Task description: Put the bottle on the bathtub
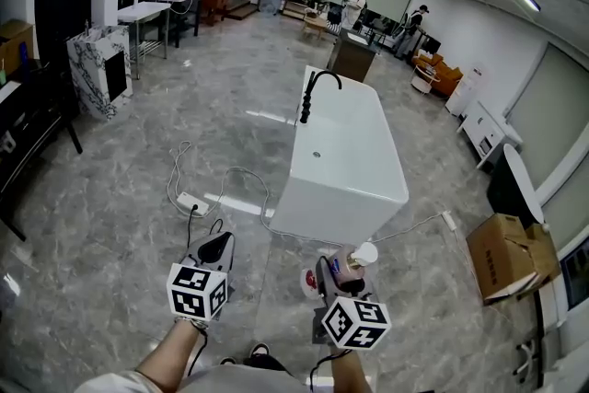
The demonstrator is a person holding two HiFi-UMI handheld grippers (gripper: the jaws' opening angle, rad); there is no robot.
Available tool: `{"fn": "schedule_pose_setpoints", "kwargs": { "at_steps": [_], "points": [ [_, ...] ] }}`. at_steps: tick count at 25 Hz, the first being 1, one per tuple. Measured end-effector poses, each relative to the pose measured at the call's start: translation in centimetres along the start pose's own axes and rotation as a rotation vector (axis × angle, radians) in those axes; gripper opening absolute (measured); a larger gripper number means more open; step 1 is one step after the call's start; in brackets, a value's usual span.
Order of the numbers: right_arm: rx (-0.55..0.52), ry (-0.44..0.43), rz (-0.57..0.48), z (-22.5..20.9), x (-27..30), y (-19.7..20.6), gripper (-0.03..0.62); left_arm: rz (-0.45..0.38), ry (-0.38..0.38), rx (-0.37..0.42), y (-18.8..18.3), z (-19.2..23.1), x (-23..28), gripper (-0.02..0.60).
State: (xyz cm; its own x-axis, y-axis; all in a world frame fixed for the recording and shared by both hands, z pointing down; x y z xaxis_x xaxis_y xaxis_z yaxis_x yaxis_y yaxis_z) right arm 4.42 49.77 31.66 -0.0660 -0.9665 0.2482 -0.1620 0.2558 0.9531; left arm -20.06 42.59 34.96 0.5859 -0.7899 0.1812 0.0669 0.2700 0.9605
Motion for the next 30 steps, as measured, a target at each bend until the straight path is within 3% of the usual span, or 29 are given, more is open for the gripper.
{"fn": "schedule_pose_setpoints", "kwargs": {
  "at_steps": [9, 30],
  "points": [
    [0.011, 0.020, 0.018, -0.9, 2.9, 0.5, 0.241, 0.016, 0.011, -0.013, 0.8, 1.4, 2.4, 0.015],
    [0.034, -0.009, 0.030, -6.4, 16.0, -3.9, 0.241, 0.018, -0.010, 0.025, -3.6, 4.2, 15.6, 0.015]
  ]
}}
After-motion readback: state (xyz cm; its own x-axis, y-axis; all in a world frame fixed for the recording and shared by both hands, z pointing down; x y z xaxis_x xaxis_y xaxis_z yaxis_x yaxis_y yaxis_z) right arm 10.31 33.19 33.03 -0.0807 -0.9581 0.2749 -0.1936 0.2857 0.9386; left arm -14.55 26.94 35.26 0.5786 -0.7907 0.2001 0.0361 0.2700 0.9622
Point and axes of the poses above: the fingertips, and each gripper's own axes: x forward along the fingers, z to its left, y out of its underside, the point moved 5 cm from there along -x, backward along the fingers, and after that the axes turned 3 degrees about y, right-handed, at the moved point
